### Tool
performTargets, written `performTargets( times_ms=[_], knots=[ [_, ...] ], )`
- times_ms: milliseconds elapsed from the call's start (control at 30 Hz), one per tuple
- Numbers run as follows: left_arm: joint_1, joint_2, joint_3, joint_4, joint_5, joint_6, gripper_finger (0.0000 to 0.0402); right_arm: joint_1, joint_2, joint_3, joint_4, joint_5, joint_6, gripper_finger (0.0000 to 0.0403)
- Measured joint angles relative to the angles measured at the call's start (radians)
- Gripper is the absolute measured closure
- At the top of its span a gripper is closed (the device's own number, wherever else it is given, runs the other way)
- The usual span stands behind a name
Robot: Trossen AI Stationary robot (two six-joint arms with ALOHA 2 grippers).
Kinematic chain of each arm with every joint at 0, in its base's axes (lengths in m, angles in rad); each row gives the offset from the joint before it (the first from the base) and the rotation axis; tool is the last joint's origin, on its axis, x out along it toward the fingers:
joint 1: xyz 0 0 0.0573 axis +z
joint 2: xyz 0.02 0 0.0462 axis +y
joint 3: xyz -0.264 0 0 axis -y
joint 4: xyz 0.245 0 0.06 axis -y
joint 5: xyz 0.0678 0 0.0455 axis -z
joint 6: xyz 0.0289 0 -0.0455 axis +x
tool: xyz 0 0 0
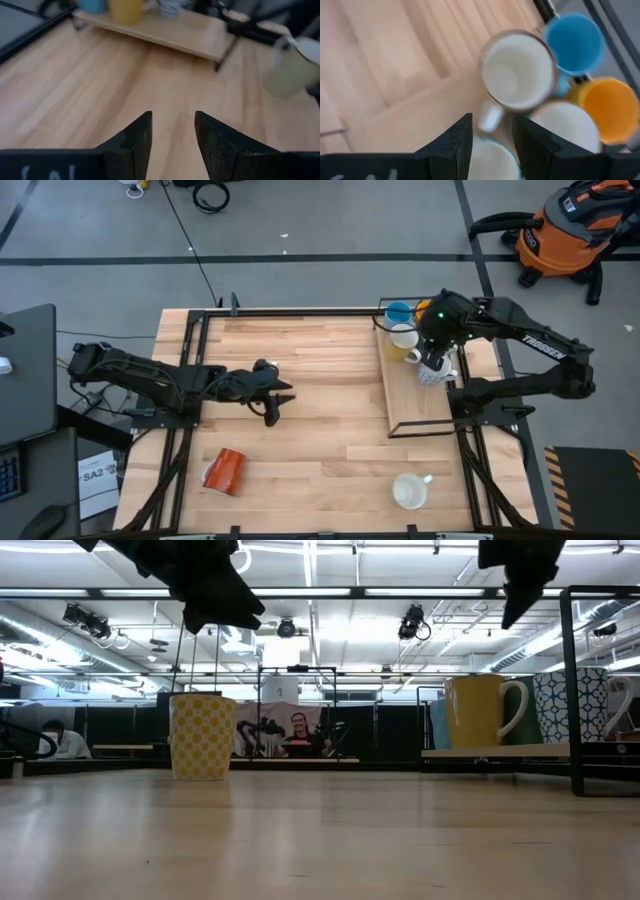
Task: Place coffee mugs
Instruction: Put the yellow patterned mug on the shelf
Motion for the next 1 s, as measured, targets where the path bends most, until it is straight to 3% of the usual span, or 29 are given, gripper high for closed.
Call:
performTargets(
  times_ms=[167, 533, 833, 1000],
  knots=[
    [0.047, -0.024, 0.05, -0.098, -0.029, -0.119, 0.0246, 0.044, 0.006, 0.0, 0.085, -0.061, 0.029, 0.0261],
    [0.163, -0.037, 0.285, -0.73, -0.028, -0.336, 0.0246, 0.166, 0.005, 0.0, 0.263, -0.088, 0.03, 0.0262],
    [0.197, -0.012, 0.288, -0.996, -0.008, -0.552, 0.0246, 0.264, 0.036, 0.0, 0.416, -0.088, 0.029, 0.0262],
    [0.198, 0.009, 0.289, -0.983, -0.009, -0.606, 0.0246, 0.299, 0.077, 0.0, 0.45, -0.087, 0.022, 0.0262]
  ],
)
